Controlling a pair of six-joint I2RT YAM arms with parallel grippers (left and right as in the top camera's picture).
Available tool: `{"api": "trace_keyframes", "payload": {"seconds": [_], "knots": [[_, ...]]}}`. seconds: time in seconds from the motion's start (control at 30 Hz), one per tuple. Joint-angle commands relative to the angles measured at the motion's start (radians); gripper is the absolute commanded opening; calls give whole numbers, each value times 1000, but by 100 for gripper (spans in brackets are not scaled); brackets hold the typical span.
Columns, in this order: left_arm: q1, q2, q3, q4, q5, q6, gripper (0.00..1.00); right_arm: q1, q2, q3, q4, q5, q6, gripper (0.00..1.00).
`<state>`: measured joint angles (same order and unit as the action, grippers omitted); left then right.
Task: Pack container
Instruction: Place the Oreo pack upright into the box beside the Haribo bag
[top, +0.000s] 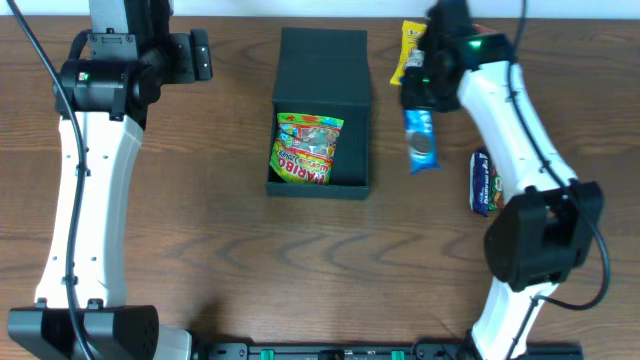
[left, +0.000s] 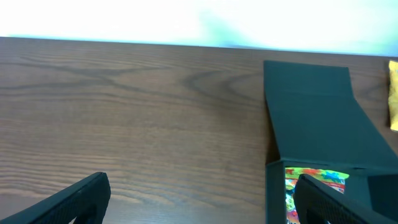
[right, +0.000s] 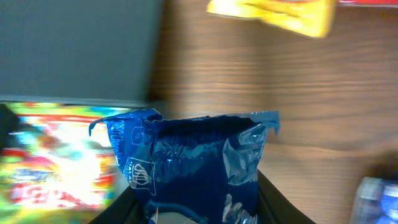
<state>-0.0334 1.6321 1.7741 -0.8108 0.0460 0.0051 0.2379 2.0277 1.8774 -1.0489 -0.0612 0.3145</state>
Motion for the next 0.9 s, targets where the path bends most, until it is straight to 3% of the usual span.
{"api": "trace_keyframes", "payload": {"seconds": [0.0,0.2,0.33,0.4,0.5,0.63,0.77,0.87], "knots": [[2,-24,4,-1,26,13,95,80,5,18,39,-22,185,24],[2,-24,4,-14,26,14,95,175,55,17,99,1,322,21],[2,-24,4,-38,26,14,95,195,92,16,85,9,337,22],[2,-24,4,-46,26,14,95,196,108,16,76,10,340,32],[2,-24,4,-54,26,14,95,193,116,17,69,13,340,57],[2,-24,4,-55,26,14,95,182,104,39,58,13,339,75],[2,-24,4,-57,26,14,95,163,89,114,18,83,314,76],[2,-24,4,-58,26,14,95,143,83,169,13,213,294,82]]}}
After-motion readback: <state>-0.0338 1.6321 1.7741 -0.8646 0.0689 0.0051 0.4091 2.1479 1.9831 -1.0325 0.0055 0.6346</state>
